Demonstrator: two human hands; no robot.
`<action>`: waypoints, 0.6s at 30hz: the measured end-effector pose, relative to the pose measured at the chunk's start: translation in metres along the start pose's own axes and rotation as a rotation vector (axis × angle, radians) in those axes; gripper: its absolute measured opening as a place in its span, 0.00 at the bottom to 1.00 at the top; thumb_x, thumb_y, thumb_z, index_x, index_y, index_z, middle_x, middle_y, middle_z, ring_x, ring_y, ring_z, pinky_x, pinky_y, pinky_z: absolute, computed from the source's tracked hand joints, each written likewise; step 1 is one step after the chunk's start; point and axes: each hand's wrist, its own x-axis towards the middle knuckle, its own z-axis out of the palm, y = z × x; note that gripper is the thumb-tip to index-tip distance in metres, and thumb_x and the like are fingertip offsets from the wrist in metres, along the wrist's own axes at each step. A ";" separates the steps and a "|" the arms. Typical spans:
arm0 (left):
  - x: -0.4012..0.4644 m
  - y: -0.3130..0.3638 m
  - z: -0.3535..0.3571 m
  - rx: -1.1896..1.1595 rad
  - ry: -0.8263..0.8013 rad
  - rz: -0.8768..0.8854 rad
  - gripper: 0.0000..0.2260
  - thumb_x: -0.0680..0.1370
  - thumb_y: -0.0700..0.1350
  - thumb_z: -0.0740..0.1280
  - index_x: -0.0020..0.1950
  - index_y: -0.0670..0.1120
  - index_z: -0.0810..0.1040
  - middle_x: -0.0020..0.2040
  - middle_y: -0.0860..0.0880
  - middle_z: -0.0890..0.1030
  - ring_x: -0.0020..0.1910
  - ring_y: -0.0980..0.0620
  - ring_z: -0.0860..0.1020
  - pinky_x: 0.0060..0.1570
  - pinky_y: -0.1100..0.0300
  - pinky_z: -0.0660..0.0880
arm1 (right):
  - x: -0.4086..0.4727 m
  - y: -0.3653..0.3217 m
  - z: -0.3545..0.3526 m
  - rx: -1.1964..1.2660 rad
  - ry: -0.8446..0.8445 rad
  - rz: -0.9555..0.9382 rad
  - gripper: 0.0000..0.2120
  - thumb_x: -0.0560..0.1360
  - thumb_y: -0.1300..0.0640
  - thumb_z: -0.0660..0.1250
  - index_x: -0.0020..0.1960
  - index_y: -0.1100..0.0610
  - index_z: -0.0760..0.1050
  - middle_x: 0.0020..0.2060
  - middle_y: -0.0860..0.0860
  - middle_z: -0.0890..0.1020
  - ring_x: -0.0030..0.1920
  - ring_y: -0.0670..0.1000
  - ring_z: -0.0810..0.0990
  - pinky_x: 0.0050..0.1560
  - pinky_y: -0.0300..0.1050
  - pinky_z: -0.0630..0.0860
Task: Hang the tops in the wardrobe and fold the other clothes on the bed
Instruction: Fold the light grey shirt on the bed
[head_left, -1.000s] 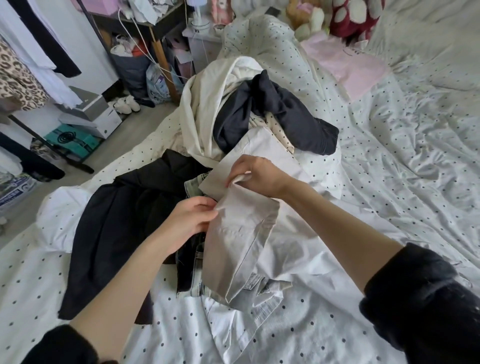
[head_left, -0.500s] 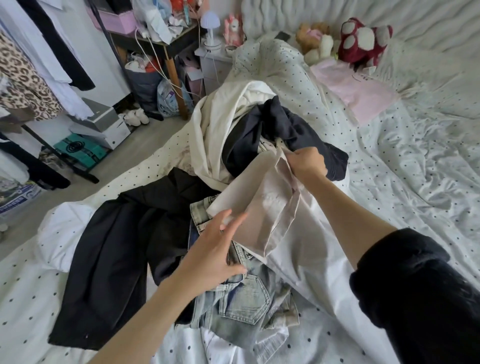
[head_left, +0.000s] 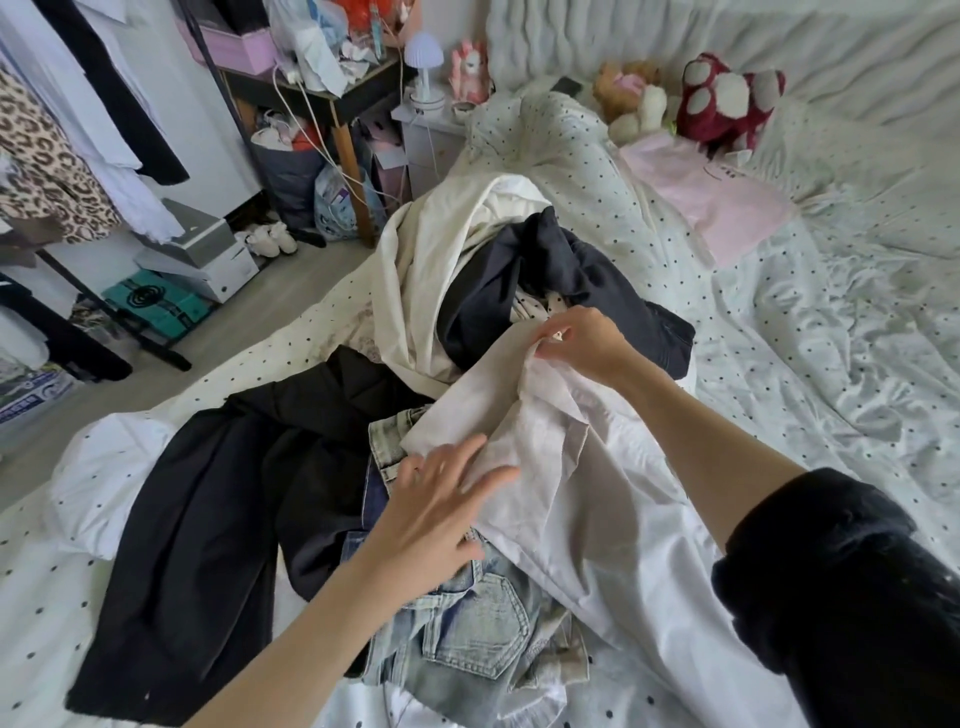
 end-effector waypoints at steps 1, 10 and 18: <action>0.001 0.005 0.001 0.053 -0.024 -0.015 0.38 0.59 0.55 0.78 0.64 0.53 0.65 0.65 0.44 0.73 0.57 0.48 0.76 0.52 0.50 0.74 | 0.001 -0.002 0.000 0.057 0.033 0.013 0.05 0.71 0.58 0.70 0.45 0.50 0.81 0.42 0.46 0.78 0.53 0.51 0.76 0.61 0.58 0.71; 0.021 -0.012 -0.001 -0.819 0.378 -0.786 0.12 0.77 0.45 0.64 0.36 0.43 0.68 0.30 0.50 0.71 0.29 0.58 0.71 0.33 0.62 0.69 | 0.016 0.002 -0.007 0.036 0.300 0.248 0.15 0.72 0.56 0.63 0.28 0.57 0.72 0.26 0.52 0.73 0.30 0.53 0.71 0.28 0.43 0.64; 0.018 -0.042 -0.001 -1.522 0.320 -1.172 0.04 0.77 0.39 0.68 0.49 0.39 0.76 0.47 0.46 0.80 0.47 0.51 0.80 0.47 0.57 0.77 | -0.028 -0.005 0.046 0.041 0.384 0.050 0.20 0.79 0.59 0.60 0.70 0.59 0.68 0.69 0.56 0.68 0.68 0.57 0.68 0.67 0.49 0.64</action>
